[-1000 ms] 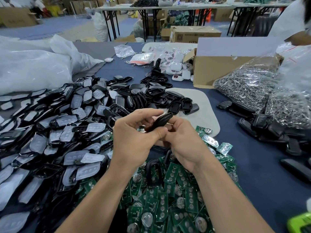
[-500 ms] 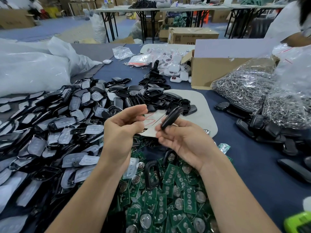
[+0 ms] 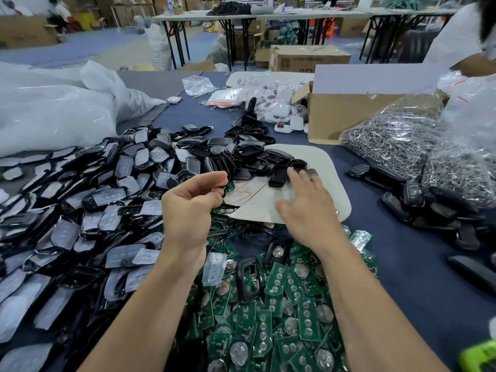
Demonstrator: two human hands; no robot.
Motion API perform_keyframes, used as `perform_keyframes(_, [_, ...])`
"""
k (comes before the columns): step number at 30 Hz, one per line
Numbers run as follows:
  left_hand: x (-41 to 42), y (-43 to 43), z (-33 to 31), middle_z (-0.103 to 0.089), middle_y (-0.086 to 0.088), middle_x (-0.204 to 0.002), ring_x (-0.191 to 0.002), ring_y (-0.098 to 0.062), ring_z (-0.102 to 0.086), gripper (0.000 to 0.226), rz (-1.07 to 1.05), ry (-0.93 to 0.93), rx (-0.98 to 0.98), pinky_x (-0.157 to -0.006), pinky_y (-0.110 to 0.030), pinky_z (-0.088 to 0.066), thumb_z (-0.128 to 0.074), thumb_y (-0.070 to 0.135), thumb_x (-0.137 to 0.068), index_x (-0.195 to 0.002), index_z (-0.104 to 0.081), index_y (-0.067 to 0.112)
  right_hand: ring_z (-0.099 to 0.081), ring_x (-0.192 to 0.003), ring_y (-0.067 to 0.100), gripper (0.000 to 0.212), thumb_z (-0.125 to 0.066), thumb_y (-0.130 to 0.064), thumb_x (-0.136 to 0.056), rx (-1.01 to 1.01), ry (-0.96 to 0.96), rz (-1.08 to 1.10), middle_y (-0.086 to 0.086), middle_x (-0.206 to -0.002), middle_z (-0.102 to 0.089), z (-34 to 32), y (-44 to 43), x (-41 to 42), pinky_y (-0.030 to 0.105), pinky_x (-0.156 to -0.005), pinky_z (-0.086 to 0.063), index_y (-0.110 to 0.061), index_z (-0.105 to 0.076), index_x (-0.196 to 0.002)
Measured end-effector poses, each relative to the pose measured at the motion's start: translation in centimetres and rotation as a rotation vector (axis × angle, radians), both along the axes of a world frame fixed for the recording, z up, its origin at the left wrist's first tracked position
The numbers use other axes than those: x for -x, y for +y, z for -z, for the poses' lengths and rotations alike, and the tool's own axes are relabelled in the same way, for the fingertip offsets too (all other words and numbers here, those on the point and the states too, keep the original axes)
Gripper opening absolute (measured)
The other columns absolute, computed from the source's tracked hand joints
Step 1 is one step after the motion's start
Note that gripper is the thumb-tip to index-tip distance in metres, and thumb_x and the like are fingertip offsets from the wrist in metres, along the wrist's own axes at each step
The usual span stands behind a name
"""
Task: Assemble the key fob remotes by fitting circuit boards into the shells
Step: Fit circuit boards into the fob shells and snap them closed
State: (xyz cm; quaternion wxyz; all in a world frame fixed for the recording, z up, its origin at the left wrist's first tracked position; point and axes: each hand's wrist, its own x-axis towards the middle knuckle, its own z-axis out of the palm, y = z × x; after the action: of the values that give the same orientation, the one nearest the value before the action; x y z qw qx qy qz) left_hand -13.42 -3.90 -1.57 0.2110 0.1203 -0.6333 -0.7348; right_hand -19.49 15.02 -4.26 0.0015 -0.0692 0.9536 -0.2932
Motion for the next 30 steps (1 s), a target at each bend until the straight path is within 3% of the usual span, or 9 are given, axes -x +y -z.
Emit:
perform_keyframes(2, [0.0,0.0,0.0,-0.081,0.001,-0.087,-0.078,-0.003,-0.072,0.049,-0.001,0.002,0.001,-0.075,-0.012,-0.054,-0.06,-0.021,-0.083,-0.083,-0.084,0.022,-0.025,-0.152,0.022,0.067,-0.047,-0.028,-0.102,-0.051,0.038,0.005,0.003,-0.167,-0.033,0.3,-0.3,0.0,0.044,-0.127,-0.014,-0.023,-0.023,-0.164])
perform_keyframes(4, [-0.1,0.0,0.0,-0.081,0.002,-0.087,-0.08,-0.002,-0.072,0.05,-0.003,0.004,0.011,-0.076,-0.011,-0.054,-0.06,-0.021,-0.084,-0.08,-0.084,0.023,-0.045,-0.121,0.02,0.061,-0.053,-0.017,-0.097,0.078,0.14,0.084,0.002,-0.133,-0.063,0.2,-0.4,-0.3,0.045,-0.117,-0.032,-0.021,-0.041,-0.157])
perform_keyframes(6, [0.0,0.1,-0.1,-0.081,0.002,-0.088,-0.081,-0.003,-0.073,0.05,-0.007,0.002,0.039,-0.076,-0.011,-0.054,-0.062,-0.02,-0.084,-0.079,-0.084,0.025,-0.052,-0.096,0.022,0.055,-0.06,-0.009,-0.089,0.164,0.165,0.104,-0.005,-0.095,-0.066,-0.1,-0.3,-1.0,0.043,-0.095,-0.048,-0.023,-0.058,-0.143])
perform_keyframes(9, [0.0,0.4,0.0,-0.081,0.006,-0.088,-0.08,-0.003,-0.072,0.052,-0.009,-0.012,0.127,-0.076,-0.013,-0.056,-0.064,-0.016,-0.086,-0.078,-0.084,0.031,-0.059,-0.081,0.017,0.034,-0.064,-0.006,-0.088,0.203,0.151,0.088,-0.011,-0.085,-0.062,-0.2,0.1,-1.6,0.032,-0.076,-0.049,-0.024,-0.076,-0.115])
perform_keyframes(12, [-0.4,0.8,0.1,-0.081,0.014,-0.091,-0.081,-0.001,-0.072,0.048,0.014,-0.025,0.263,-0.073,-0.013,-0.058,-0.071,-0.004,-0.089,-0.085,-0.083,0.042,-0.061,-0.071,0.001,0.035,-0.068,-0.003,-0.088,0.562,0.134,0.122,-0.016,-0.078,-0.066,-1.2,-0.4,-2.6,0.02,-0.079,-0.051,-0.03,-0.079,-0.108])
perform_keyframes(16, [-0.7,1.6,0.2,-0.08,0.016,-0.101,-0.094,-0.006,-0.076,0.022,0.155,-0.037,0.282,-0.082,-0.018,-0.06,-0.076,0.025,-0.096,-0.109,-0.079,0.042,-0.071,-0.087,0.011,0.04,-0.074,0.001,-0.079,0.955,-0.003,-0.096,-0.006,-0.074,-0.068,-2.8,-1.6,-4.0,0.045,-0.096,-0.059,-0.029,-0.081,-0.103])
perform_keyframes(25, [-0.3,1.2,-0.1,-0.081,0.006,-0.104,-0.101,-0.009,-0.075,0.038,0.17,-0.012,0.069,-0.085,-0.024,-0.055,-0.075,0.0,-0.09,-0.107,-0.077,0.033,-0.073,-0.094,0.0,0.036,-0.071,0.0,-0.083,0.731,0.024,-0.122,-0.015,-0.089,-0.08,-3.0,-1.4,-4.3,0.026,-0.086,-0.058,-0.033,-0.082,-0.094])
perform_keyframes(27, [-0.2,1.0,-0.2,-0.081,0.009,-0.101,-0.098,-0.006,-0.074,0.036,0.144,-0.003,0.036,-0.083,-0.021,-0.057,-0.072,-0.001,-0.093,-0.108,-0.076,0.031,-0.071,-0.078,-0.003,0.022,-0.077,-0.012,-0.081,0.505,0.052,-0.006,-0.019,-0.076,-0.076,-3.2,-0.8,-4.1,0.017,-0.074,-0.056,-0.034,-0.081,-0.079])
perform_keyframes(30, [0.0,0.5,-0.2,-0.076,0.016,-0.086,-0.085,-0.002,-0.07,0.032,0.108,-0.006,-0.013,-0.078,-0.019,-0.058,-0.069,0.002,-0.096,-0.1,-0.078,0.033,-0.069,-0.072,0.005,0.011,-0.085,-0.031,-0.076,0.116,-0.023,0.047,-0.016,-0.066,-0.072,-3.9,0.7,-3.7,0.031,-0.075,-0.061,-0.033,-0.077,-0.069])
